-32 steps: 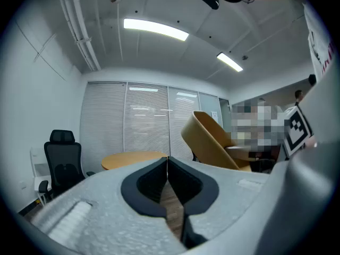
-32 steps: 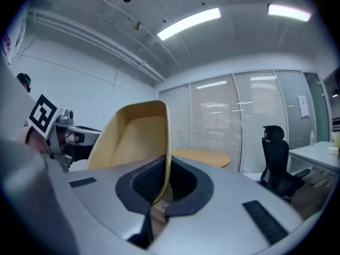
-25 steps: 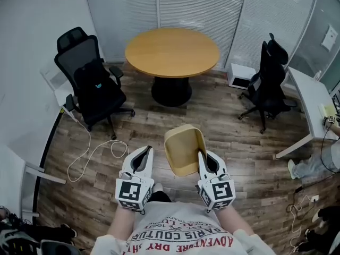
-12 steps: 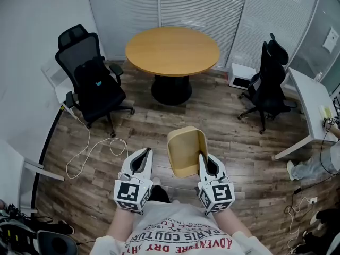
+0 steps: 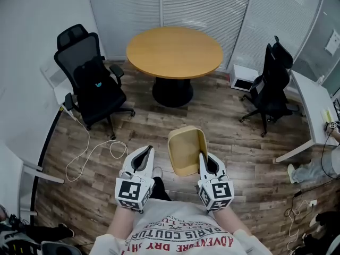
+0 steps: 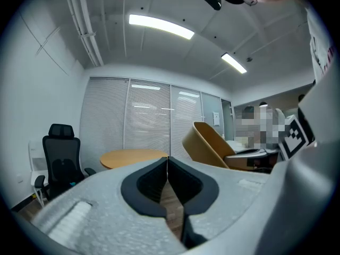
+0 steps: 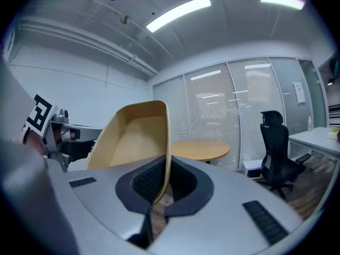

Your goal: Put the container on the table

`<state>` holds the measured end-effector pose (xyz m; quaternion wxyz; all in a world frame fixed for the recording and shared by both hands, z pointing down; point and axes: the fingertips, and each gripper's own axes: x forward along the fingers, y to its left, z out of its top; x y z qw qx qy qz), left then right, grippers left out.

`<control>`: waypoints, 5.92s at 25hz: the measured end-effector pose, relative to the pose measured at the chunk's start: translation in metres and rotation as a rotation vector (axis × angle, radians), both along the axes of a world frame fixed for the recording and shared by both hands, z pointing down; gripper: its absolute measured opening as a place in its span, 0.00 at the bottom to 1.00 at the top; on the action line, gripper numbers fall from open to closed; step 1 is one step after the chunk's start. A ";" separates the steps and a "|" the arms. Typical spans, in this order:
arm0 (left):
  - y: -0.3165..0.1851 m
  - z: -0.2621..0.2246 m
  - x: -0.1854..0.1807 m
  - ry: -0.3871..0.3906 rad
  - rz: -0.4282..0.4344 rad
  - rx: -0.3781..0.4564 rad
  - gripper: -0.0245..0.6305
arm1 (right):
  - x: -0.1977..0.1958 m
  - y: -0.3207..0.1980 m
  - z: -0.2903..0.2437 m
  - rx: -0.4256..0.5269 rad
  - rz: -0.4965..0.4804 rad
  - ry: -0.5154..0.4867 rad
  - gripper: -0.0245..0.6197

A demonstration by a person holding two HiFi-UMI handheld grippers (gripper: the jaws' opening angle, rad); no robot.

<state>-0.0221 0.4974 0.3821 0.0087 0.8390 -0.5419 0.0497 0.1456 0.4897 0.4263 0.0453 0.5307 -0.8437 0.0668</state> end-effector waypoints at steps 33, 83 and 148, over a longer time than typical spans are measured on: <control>-0.367 0.034 -0.119 0.012 0.093 -0.104 0.06 | -0.104 -0.361 0.025 -0.116 0.121 0.013 0.05; -0.935 0.074 -0.090 0.038 0.123 -0.167 0.06 | -0.082 -0.940 0.131 -0.378 0.094 0.082 0.05; -0.933 0.049 -0.097 0.047 -0.013 -0.120 0.06 | -0.101 -0.955 0.055 -0.092 -0.126 0.072 0.05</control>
